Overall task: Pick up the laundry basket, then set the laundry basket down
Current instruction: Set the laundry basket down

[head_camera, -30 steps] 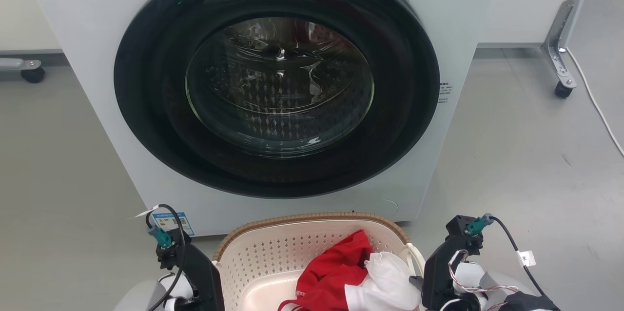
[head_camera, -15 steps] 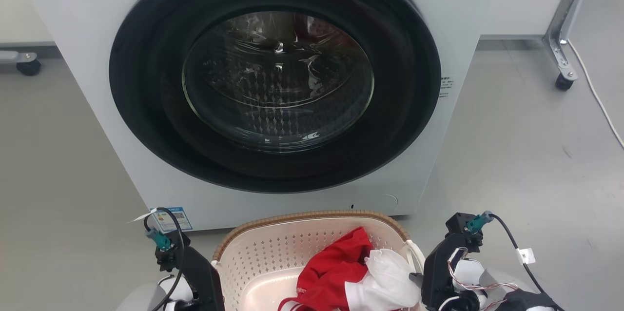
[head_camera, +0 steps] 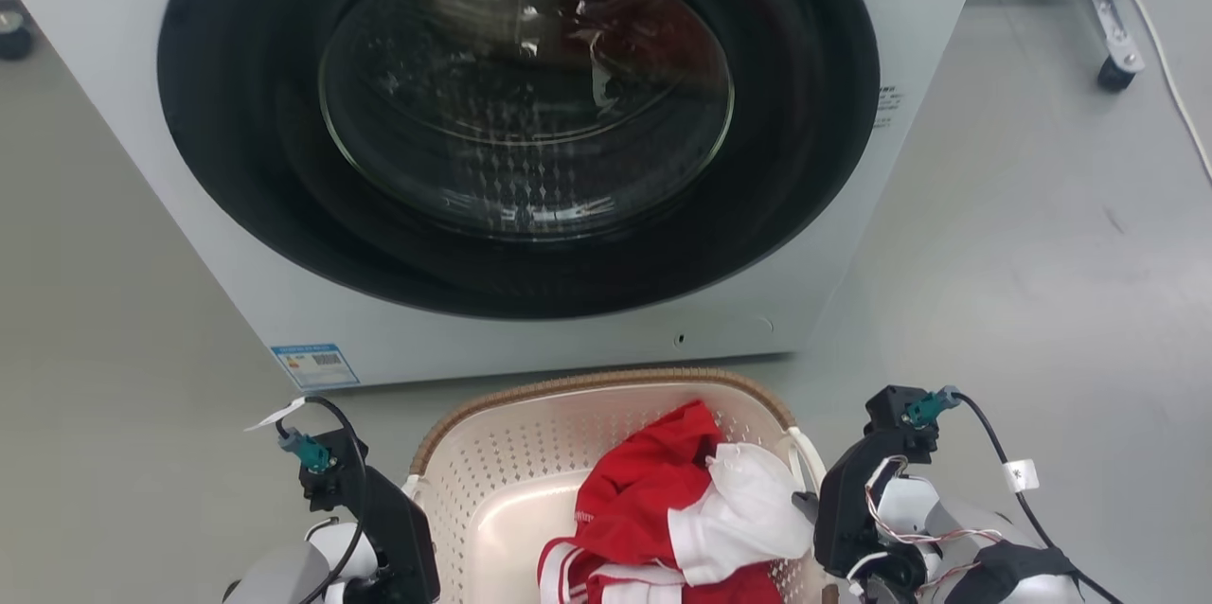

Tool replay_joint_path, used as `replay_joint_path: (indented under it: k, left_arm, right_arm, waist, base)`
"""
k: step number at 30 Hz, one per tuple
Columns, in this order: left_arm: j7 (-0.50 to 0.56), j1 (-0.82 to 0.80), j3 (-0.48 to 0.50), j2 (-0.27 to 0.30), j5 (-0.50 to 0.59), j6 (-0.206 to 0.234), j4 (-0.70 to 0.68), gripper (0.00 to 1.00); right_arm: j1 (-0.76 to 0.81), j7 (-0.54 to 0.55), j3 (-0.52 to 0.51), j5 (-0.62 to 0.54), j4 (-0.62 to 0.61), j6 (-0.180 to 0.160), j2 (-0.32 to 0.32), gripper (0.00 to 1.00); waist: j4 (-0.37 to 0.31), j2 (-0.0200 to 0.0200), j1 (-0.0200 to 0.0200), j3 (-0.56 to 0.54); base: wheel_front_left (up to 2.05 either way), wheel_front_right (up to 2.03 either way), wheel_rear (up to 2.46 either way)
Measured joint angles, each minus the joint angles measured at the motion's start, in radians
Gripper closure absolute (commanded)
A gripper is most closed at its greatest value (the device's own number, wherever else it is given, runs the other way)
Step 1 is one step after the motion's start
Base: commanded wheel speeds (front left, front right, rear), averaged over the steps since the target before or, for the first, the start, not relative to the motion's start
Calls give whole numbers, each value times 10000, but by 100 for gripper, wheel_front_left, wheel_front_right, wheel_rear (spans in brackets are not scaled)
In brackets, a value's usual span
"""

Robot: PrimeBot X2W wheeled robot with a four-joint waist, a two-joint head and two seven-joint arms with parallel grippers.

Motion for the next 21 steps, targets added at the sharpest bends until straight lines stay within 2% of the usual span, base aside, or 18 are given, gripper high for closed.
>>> replay_joint_path:
  k: [21]
  left_arm:
    - [-1764, -1003, -182, 8, 537, 17, -253, 100]
  right_arm:
    - [-1182, -1058, 180, -303, -182, -104, -86, 100]
  waist:
    - [10, 1, 2, 2951]
  base:
    - [0, 0, 0]
